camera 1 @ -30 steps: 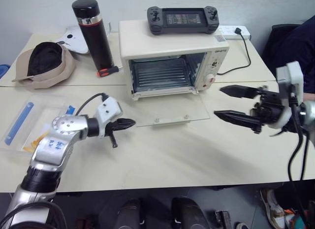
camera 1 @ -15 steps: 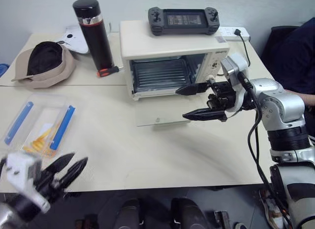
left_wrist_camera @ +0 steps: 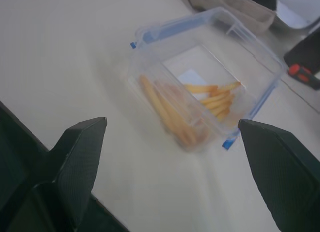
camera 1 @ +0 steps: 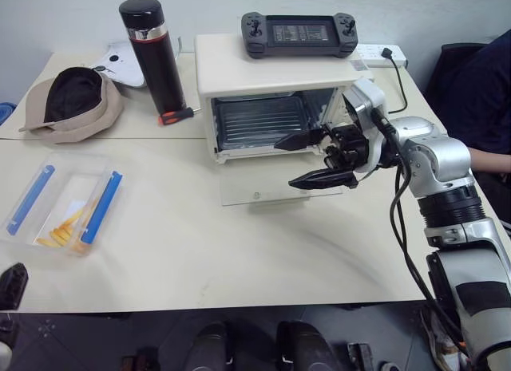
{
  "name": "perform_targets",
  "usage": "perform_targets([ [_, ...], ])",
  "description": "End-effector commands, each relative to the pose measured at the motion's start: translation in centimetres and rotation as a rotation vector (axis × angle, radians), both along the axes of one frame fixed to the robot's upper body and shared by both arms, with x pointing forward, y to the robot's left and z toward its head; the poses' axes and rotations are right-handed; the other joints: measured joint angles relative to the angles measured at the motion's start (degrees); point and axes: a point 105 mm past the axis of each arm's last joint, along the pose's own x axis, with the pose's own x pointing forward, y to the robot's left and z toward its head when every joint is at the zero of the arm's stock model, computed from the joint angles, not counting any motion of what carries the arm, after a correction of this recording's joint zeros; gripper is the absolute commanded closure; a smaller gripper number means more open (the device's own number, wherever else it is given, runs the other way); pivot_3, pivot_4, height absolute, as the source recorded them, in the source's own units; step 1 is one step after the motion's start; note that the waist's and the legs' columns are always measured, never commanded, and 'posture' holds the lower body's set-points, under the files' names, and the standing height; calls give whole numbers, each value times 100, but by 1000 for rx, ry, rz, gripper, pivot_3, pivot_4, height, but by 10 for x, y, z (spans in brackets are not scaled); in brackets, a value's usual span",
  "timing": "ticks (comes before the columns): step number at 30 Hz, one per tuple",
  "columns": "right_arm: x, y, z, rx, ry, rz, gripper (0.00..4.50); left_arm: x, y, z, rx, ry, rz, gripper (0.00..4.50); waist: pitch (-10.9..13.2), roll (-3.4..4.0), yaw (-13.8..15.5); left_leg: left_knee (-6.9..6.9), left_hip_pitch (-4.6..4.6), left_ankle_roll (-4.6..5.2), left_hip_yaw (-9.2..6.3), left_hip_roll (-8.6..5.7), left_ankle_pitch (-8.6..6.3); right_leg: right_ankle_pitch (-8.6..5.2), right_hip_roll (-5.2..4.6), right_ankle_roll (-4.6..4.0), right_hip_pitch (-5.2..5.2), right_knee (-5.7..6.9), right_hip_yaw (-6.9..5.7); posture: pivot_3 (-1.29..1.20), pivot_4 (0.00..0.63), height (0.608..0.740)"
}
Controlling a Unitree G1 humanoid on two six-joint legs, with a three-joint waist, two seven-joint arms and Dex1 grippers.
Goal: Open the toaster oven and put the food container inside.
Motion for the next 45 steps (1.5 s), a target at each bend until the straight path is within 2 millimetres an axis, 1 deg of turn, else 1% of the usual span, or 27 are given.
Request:
perform_targets([
  [1,-14,-4,9,8,-30,82,0,14,18,8,-57,-11,54,14,0,0,-5,1,0,-3,-1,0,2,0,0,0,0,1,-2,0,150,740],
  [5,-17,-7,7,13,-21,61,0,45,27,7,-106,31,15,14,-1,1,8,0,1,-4,-2,-1,7,0,1,0,2,6,-4,0,150,740],
  [8,-18,-10,7,21,-17,31,0,56,32,-8,-205,105,38,14,-1,1,-4,-2,-1,-3,-3,-3,6,1,0,1,2,2,-6,0,150,740],
  [11,-19,-11,8,43,-7,0,0,71,39,-17,-270,130,69,14,-1,1,-9,-7,-1,-2,-1,-4,5,1,1,3,2,-1,-6,0,150,740],
  [15,-20,-11,8,57,-14,-31,0,85,38,-31,-339,204,84,14,-1,0,-9,-7,0,-10,-3,-1,12,1,6,3,0,6,-11,0,150,740],
  [17,-21,-12,9,68,-14,-45,0,91,38,-35,-350,226,99,14,-1,0,5,-5,0,-9,-3,-1,13,1,5,3,1,9,-11,0,150,740],
  [20,-23,-15,8,58,-24,-73,0,100,43,-32,-361,219,117,556,-2,-1,14,-4,0,-9,-4,-1,14,2,5,4,1,10,-11,0,150,740],
  [23,-25,-18,4,31,-57,-99,0,106,45,-30,-369,213,114,1460,-3,-3,17,-5,-1,-9,-3,-3,14,2,5,5,1,9,-11,0,150,740],
  [28,-28,-25,5,25,-61,-135,0,110,46,-37,-353,250,96,2925,-3,-2,18,-5,-1,-8,-2,-5,14,3,5,7,1,10,-11,0,150,740],
  [30,-29,-28,5,20,-60,-159,0,113,47,-35,-313,271,73,3404,-3,-2,26,-7,2,-12,-3,-5,20,3,5,7,1,13,-10,0,150,740],
  [32,-27,-32,3,10,-61,-206,0,115,51,-30,-237,308,30,3971,-3,-3,33,-8,2,-17,-7,-4,25,3,5,7,1,16,-14,0,150,740],
  [34,-28,-37,2,14,-36,-232,0,116,55,-23,-171,336,-15,4327,-3,-3,22,-8,3,-19,-8,-4,25,3,5,7,1,17,-14,0,150,740],
  [37,-34,-47,1,26,-8,-274,0,120,56,-2,-47,357,-118,4334,-3,-4,18,-20,1,-22,-6,-5,23,3,5,6,-5,10,-12,0,150,740],
  [39,-33,-57,-6,9,-13,-347,0,130,37,21,42,339,-287,4334,-3,-5,16,-25,-5,-24,-4,-5,20,3,5,6,-15,8,-10,0,150,740],
  [41,-34,-65,-11,18,14,-418,0,141,7,42,141,332,-478,4334,-4,-14,33,-28,-17,-26,-3,-4,19,2,5,4,-30,10,-10,0,150,740],
  [43,-36,-69,-15,32,36,-461,0,150,-23,57,207,311,-630,4334,-3,-12,71,-26,-20,-39,-4,-7,12,2,3,4,-29,7,-10,0,150,740],
  [44,-37,-69,-16,35,41,-470,0,153,-30,61,221,304,-666,4334,-2,-10,66,-25,-23,-53,-5,-11,3,2,0,4,-28,5,-9,0,150,740],
  [45,-39,-71,-19,40,52,-488,0,159,-45,67,238,283,-725,4334,0,-5,58,-23,-21,-53,0,-11,2,2,0,5,-29,6,-2,0,150,740],
])
